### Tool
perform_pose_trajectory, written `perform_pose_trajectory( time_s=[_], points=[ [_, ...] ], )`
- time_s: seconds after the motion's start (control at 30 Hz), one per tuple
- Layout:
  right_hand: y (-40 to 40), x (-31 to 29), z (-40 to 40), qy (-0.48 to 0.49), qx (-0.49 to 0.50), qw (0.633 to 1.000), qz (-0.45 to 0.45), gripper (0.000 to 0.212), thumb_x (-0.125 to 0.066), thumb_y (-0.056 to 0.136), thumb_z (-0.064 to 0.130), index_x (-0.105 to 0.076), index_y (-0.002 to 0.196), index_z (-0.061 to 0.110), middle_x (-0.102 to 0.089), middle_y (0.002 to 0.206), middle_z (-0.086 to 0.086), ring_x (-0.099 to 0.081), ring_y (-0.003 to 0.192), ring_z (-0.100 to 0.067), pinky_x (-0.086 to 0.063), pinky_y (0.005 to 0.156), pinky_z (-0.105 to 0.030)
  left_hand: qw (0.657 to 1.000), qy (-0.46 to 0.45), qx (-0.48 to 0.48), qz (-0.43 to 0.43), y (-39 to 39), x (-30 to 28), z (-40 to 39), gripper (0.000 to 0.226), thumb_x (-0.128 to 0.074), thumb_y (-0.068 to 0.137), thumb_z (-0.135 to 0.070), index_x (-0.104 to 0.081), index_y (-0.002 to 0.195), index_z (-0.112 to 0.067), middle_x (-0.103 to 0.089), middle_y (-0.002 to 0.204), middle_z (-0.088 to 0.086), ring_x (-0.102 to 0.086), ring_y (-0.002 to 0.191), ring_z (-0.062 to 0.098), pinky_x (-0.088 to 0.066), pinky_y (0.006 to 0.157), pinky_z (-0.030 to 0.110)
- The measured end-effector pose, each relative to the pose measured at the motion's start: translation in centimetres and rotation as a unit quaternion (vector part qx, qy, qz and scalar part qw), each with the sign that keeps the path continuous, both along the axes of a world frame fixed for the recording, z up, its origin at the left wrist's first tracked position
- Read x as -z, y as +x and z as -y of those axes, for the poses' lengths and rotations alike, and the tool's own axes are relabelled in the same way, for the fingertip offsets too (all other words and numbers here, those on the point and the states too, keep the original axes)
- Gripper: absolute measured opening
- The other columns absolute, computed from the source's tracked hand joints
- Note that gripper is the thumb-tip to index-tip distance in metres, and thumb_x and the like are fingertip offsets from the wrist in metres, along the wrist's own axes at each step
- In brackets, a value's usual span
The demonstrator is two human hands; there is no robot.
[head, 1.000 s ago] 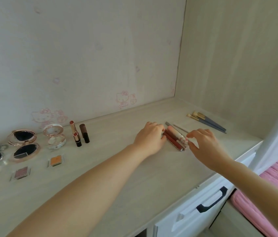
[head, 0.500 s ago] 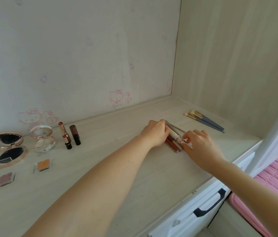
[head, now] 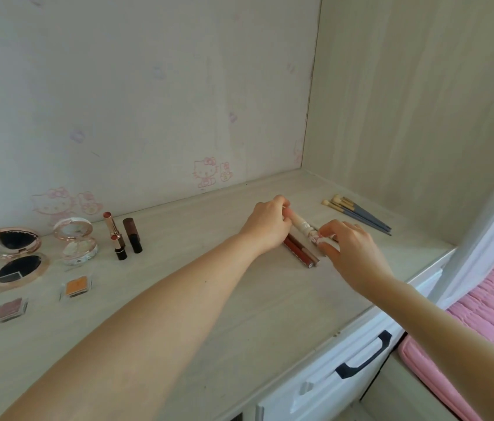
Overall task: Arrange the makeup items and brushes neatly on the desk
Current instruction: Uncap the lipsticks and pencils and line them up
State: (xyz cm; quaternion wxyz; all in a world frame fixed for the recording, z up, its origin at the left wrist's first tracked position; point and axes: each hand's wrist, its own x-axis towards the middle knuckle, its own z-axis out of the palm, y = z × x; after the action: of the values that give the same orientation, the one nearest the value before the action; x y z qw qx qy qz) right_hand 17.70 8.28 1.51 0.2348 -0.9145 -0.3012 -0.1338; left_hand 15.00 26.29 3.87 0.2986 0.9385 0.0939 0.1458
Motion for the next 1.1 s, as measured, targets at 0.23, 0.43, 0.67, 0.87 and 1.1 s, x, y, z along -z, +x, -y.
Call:
perform_pose_trajectory(
  time_s=[0.23,0.43,0.67,0.87,1.1],
  points=[
    [-2.1,-3.0,-2.8,0.142,-0.038,0.989,-0.028,0.017,-0.059,0.091,0.017,-0.063,0.107,0.021,-0.065,0.097,0.004,-0.057,0.086,-0.010,-0.043,0.064,-0.015,0.993,-0.039,-0.041,0.106,-4.6,-2.5,-3.0,0.035,-0.058,0.082,-0.004,-0.065,0.114,-0.015,-0.067,0.108,0.004,-0.060,0.096,0.018,-0.044,0.082,0.021],
    [-5.9,-4.6,-5.8,0.188,-0.084,0.977,-0.055,0.016,-0.059,0.091,0.017,-0.063,0.106,0.023,-0.064,0.091,0.007,-0.059,0.081,-0.009,-0.044,0.064,-0.016,0.985,-0.006,-0.050,0.163,-10.5,-2.8,-6.4,0.037,-0.068,0.076,-0.002,-0.067,0.110,-0.016,-0.064,0.101,0.000,-0.059,0.088,0.014,-0.046,0.081,0.019],
    [-11.2,-5.4,-10.0,0.188,-0.158,0.964,-0.101,0.021,-0.053,0.093,0.013,-0.063,0.100,0.030,-0.062,0.092,0.016,-0.058,0.085,-0.001,-0.040,0.065,-0.008,0.971,0.098,-0.070,0.207,-19.9,-1.2,-9.8,0.023,-0.073,0.080,-0.010,-0.071,0.102,-0.016,-0.059,0.091,-0.009,-0.055,0.085,0.007,-0.039,0.078,0.019],
    [-16.3,-4.3,-14.7,0.163,-0.236,0.947,-0.144,0.021,-0.052,0.093,0.014,-0.065,0.105,0.026,-0.061,0.096,0.016,-0.057,0.090,-0.002,-0.043,0.068,-0.009,0.968,0.132,-0.125,0.176,-28.6,0.3,-12.7,0.022,-0.073,0.082,-0.021,-0.071,0.104,-0.019,-0.061,0.093,-0.010,-0.057,0.090,0.009,-0.044,0.078,0.024],
    [-21.6,-2.3,-20.0,0.165,-0.296,0.919,-0.202,0.022,-0.053,0.092,0.015,-0.064,0.108,0.027,-0.061,0.096,0.017,-0.058,0.091,0.000,-0.047,0.069,-0.011,0.965,0.113,-0.187,0.146,-36.4,2.1,-14.9,0.022,-0.075,0.080,-0.023,-0.070,0.101,-0.021,-0.060,0.093,-0.012,-0.058,0.088,0.008,-0.048,0.078,0.029]
  ],
)
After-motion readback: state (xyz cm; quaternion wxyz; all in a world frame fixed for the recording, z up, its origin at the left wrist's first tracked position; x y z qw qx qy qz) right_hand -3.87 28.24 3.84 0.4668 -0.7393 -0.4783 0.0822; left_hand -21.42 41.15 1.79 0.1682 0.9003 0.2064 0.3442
